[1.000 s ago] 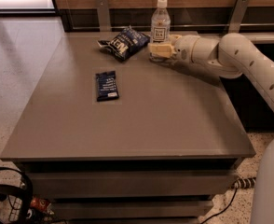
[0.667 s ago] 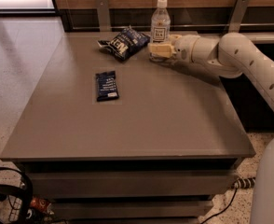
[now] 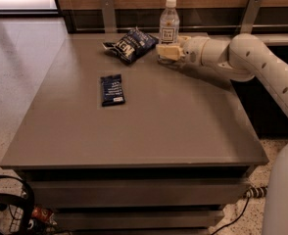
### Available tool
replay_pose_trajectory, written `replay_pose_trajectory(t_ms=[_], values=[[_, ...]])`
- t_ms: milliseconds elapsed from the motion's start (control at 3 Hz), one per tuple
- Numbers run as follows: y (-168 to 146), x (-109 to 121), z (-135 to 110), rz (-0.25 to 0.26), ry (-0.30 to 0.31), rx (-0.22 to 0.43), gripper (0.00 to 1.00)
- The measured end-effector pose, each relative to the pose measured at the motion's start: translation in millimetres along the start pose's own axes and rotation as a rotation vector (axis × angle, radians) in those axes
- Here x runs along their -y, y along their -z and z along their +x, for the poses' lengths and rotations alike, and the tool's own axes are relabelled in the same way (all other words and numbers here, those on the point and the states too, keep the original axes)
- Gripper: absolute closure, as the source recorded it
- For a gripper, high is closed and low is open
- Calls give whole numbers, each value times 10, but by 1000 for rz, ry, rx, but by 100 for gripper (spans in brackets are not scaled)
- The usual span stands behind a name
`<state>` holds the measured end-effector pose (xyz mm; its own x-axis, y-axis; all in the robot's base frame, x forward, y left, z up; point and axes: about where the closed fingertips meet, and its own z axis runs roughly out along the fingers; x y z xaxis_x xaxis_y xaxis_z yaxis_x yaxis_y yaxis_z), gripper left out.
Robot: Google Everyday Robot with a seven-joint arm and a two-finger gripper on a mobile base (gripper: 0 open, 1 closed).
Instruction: Move blue plastic bottle near blue chip bag
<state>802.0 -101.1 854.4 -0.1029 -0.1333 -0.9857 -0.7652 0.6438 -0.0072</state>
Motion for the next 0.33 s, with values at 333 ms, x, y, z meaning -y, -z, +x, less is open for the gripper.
replay_pose_trajectory(t_ms=[333], values=[[-1, -1, 0, 0, 0, 0, 5]])
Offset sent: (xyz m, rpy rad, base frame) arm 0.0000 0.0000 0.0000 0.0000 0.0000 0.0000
